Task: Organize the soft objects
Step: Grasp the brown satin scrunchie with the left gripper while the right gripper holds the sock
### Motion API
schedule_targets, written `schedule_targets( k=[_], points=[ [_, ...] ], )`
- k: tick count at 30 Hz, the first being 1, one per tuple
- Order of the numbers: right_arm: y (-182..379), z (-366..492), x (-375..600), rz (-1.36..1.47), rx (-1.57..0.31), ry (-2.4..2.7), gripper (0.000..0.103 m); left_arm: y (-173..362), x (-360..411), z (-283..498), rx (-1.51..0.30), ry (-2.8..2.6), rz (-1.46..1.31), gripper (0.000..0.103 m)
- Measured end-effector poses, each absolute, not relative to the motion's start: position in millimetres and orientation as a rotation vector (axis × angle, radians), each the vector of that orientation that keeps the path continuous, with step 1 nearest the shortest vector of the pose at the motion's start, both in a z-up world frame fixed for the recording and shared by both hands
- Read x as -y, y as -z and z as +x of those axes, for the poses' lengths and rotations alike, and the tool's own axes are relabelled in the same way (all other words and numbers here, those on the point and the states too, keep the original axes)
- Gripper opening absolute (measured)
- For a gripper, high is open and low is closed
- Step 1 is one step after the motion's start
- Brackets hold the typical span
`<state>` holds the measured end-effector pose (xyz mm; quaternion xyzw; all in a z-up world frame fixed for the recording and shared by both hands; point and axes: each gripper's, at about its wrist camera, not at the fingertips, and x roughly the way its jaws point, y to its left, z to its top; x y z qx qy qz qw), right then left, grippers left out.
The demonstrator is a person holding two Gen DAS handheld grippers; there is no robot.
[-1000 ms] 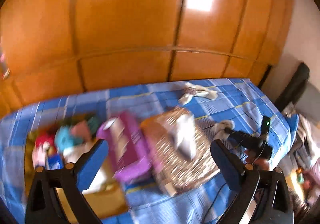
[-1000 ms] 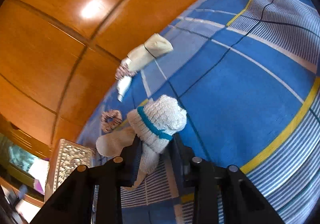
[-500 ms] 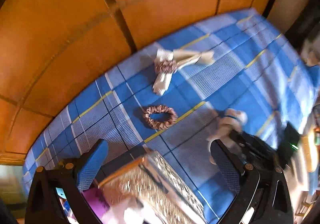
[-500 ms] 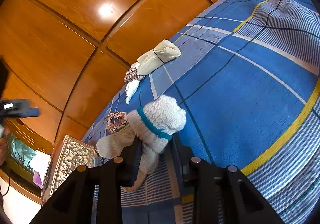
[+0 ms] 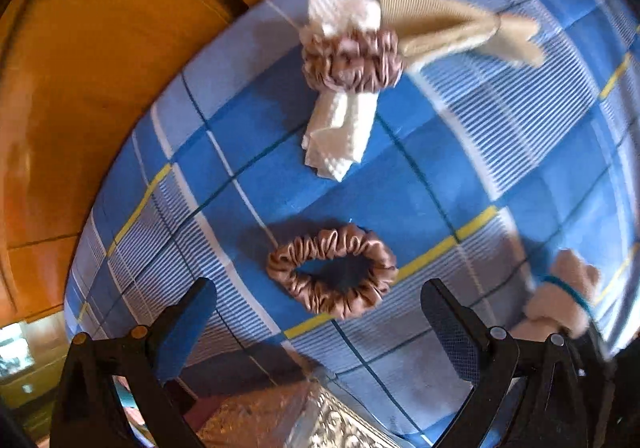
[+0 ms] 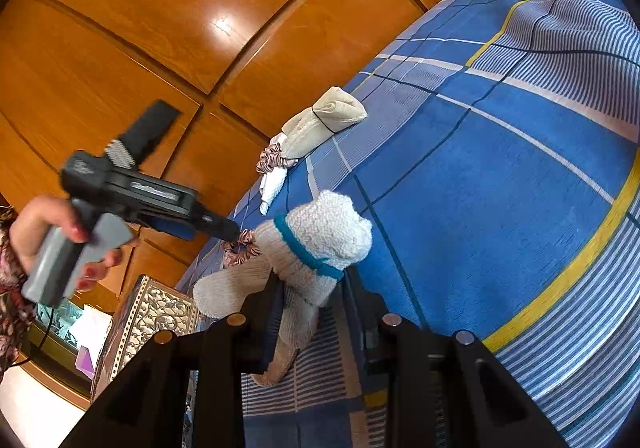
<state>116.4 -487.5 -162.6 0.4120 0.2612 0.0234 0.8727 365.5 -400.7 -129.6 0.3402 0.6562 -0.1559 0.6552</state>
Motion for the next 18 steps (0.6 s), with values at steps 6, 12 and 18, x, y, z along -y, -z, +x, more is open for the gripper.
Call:
schedule_targets(
  k=[6, 12, 18],
  points=[
    [163.7, 114.4, 487.8, 0.863, -0.537, -0.054, 0.027, 160.5, 401.4, 367.6, -1.535, 0.337, 0.866, 0.103],
    [164.0, 114.8, 487.7, 0.863, -0.535, -0.054, 0.027, 163.2, 400.7, 374.7, -1.538, 0.384, 0.824, 0.096],
    [163.8, 114.7, 487.1, 0.859, -0.536, -0.051, 0.027, 158.5, 395.5, 367.7, -1.577, 0.478, 0.700, 0.060]
  ],
)
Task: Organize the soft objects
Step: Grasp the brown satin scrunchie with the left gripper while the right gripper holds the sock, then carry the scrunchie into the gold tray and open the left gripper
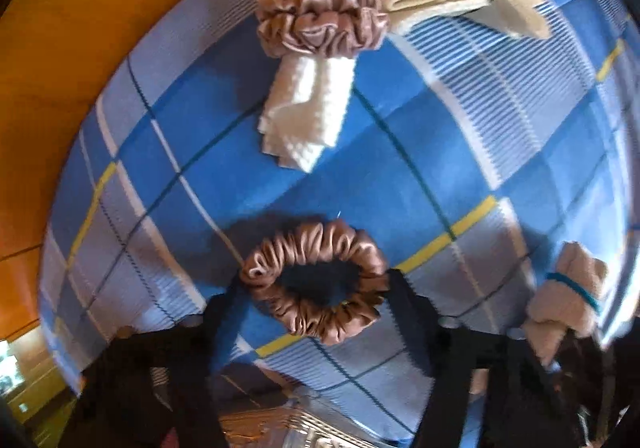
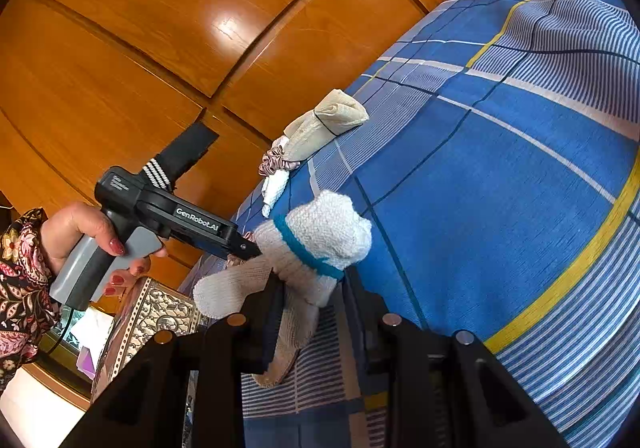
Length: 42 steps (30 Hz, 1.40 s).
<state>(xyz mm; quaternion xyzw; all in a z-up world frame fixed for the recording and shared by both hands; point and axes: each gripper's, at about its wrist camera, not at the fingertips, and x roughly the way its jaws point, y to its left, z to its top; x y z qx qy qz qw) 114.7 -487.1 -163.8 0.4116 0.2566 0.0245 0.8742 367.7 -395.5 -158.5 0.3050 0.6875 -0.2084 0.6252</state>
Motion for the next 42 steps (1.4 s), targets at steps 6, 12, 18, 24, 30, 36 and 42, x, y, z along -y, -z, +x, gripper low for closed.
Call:
schedule_targets(
  k=[6, 12, 18, 24, 30, 36, 42],
  points=[
    [163.5, 114.9, 487.5, 0.857, -0.535, -0.050, 0.027, 149.4, 391.9, 347.5, -1.536, 0.516, 0.695, 0.028],
    [163.2, 115.1, 487.5, 0.853, -0.535, -0.049, 0.027, 117.7, 389.0, 332.3, -1.468, 0.561, 0.653, 0.026],
    [163.1, 115.4, 487.0, 0.845, -0.542, -0.043, 0.027, 55.3, 371.0, 323.0, -1.350, 0.624, 0.563, 0.026],
    [162.1, 117.7, 485.3, 0.831, -0.559, -0.027, 0.027, -3.6, 333.0, 316.7, -1.192, 0.681, 0.466, 0.026],
    [162.1, 118.5, 485.1, 0.819, -0.572, -0.019, 0.027, -37.9, 279.7, 299.5, -1.111, 0.724, 0.335, 0.026],
    [161.4, 119.1, 484.6, 0.809, -0.581, -0.012, 0.026, -63.3, 200.6, 268.3, -1.023, 0.728, 0.199, 0.026],
    [160.4, 120.6, 483.7, 0.797, -0.595, -0.003, 0.026, -72.2, 115.0, 236.8, -0.937, 0.673, 0.111, 0.026]
  ],
)
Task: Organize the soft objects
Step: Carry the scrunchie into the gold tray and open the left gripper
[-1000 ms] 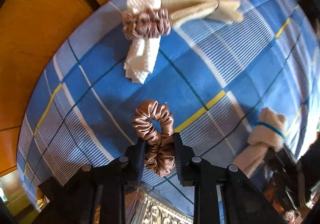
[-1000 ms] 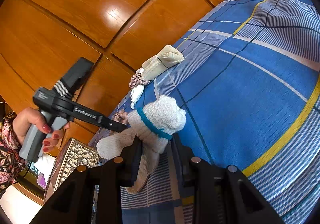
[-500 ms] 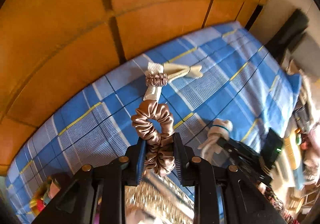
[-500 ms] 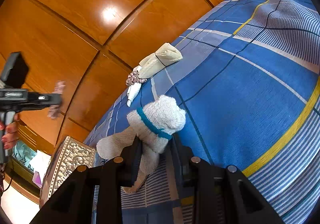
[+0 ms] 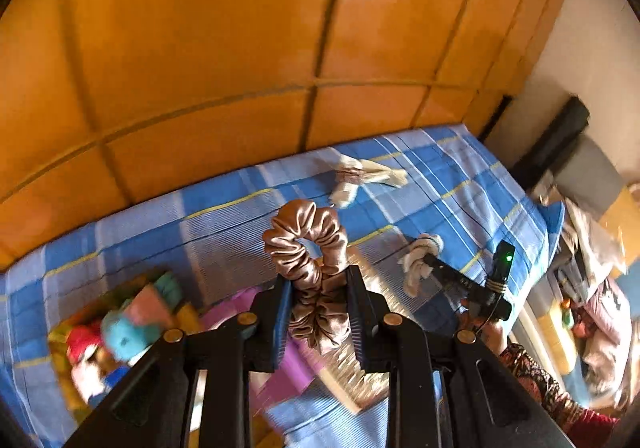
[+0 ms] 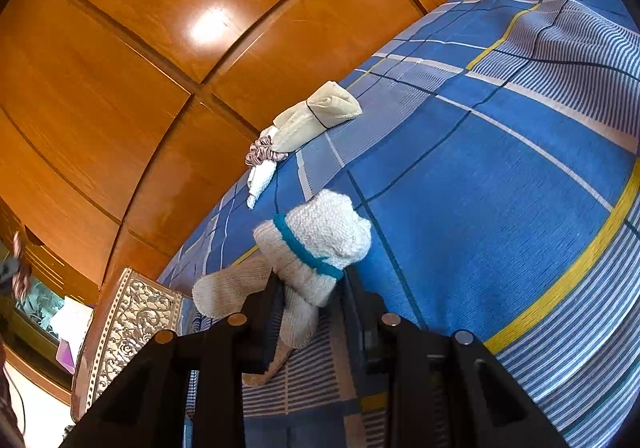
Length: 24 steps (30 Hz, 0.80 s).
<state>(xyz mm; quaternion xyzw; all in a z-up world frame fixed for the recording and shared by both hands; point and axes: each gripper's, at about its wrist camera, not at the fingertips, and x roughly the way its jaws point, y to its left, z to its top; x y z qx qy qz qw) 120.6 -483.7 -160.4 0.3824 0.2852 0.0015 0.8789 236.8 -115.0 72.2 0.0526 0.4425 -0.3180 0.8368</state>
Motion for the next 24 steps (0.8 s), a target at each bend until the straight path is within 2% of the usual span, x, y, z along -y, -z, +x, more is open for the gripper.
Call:
schedule_targets(
  k=[6, 11, 24],
  points=[
    [159.0, 121.7, 483.3, 0.790, -0.606, 0.003, 0.026, -53.3, 8.9, 213.0, -0.922, 0.504, -0.021, 0.026],
    [157.6, 123.7, 482.4, 0.775, -0.620, 0.013, 0.026, -9.6, -63.8, 194.9, -0.974, 0.343, -0.105, 0.026],
    [156.7, 124.5, 480.4, 0.755, -0.634, 0.028, 0.026, 93.0, -135.5, 173.1, -1.118, 0.078, -0.008, 0.027]
  ],
)
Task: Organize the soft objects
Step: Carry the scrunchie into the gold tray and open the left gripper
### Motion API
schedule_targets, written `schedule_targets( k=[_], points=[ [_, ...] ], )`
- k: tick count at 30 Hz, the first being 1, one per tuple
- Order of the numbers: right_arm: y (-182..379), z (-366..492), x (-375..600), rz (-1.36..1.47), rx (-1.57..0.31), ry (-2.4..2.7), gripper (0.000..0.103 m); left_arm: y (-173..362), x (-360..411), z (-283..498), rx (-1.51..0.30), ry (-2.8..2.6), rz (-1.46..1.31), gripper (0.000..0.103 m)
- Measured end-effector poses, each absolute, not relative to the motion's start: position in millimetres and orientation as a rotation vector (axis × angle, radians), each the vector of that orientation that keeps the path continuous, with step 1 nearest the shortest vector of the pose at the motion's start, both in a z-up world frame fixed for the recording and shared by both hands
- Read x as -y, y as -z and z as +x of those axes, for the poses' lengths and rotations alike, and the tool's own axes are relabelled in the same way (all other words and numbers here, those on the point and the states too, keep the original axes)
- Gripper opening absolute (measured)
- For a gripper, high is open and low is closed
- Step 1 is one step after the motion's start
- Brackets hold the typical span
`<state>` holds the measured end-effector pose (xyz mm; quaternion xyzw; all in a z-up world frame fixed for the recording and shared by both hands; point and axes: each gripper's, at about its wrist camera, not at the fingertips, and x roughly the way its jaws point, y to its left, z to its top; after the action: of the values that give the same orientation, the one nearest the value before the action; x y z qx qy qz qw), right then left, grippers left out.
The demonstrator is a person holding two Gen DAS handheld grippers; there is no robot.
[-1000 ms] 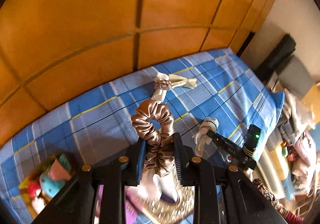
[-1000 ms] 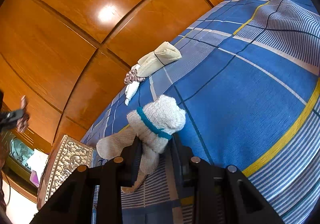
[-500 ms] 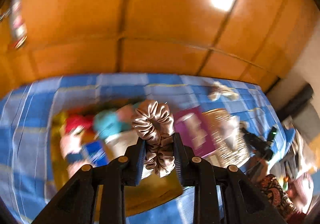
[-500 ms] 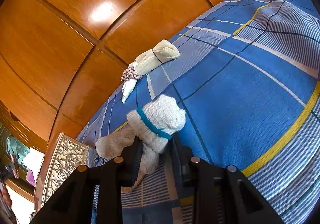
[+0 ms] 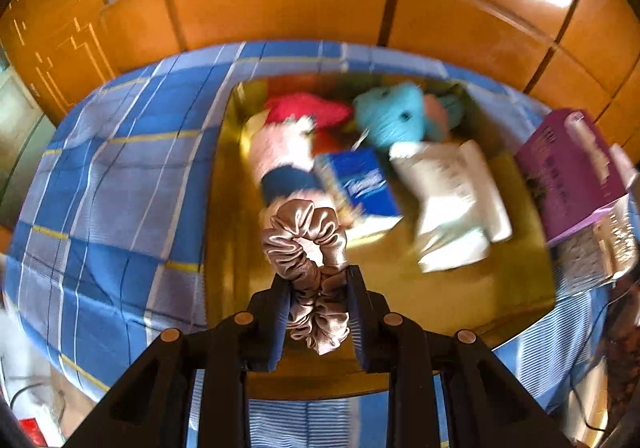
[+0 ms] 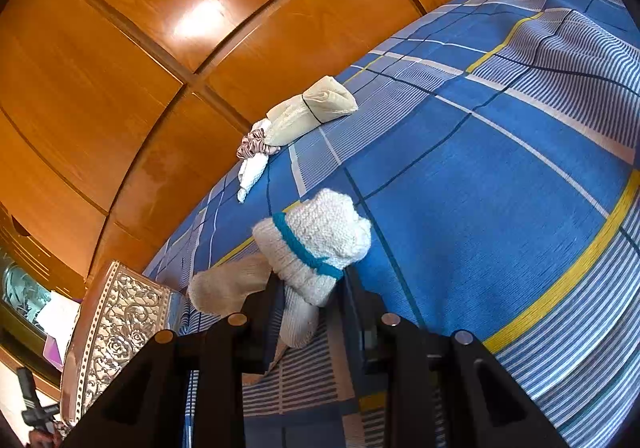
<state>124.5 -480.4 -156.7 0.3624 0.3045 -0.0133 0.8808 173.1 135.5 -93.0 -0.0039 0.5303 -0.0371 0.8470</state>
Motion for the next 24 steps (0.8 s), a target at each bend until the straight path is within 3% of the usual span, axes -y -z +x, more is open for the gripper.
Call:
schedule_targets(
  k=[3, 5, 13, 24],
  points=[
    [156.8, 124.6, 480.3, 0.756, -0.634, 0.028, 0.026, 102.2, -146.2, 172.2, -1.140, 0.046, -0.015, 0.031],
    [156.8, 124.7, 480.2, 0.754, -0.635, 0.028, 0.026, 107.6, -149.8, 173.3, -1.152, 0.037, -0.016, 0.049],
    [156.4, 125.9, 479.6, 0.746, -0.648, 0.038, 0.026, 110.6, -154.5, 160.0, -1.109, -0.003, -0.063, 0.069],
    [139.0, 114.6, 489.0, 0.879, -0.602, 0.054, 0.028, 86.2, -138.2, 124.8, -0.908, 0.007, -0.146, 0.085]
  ],
)
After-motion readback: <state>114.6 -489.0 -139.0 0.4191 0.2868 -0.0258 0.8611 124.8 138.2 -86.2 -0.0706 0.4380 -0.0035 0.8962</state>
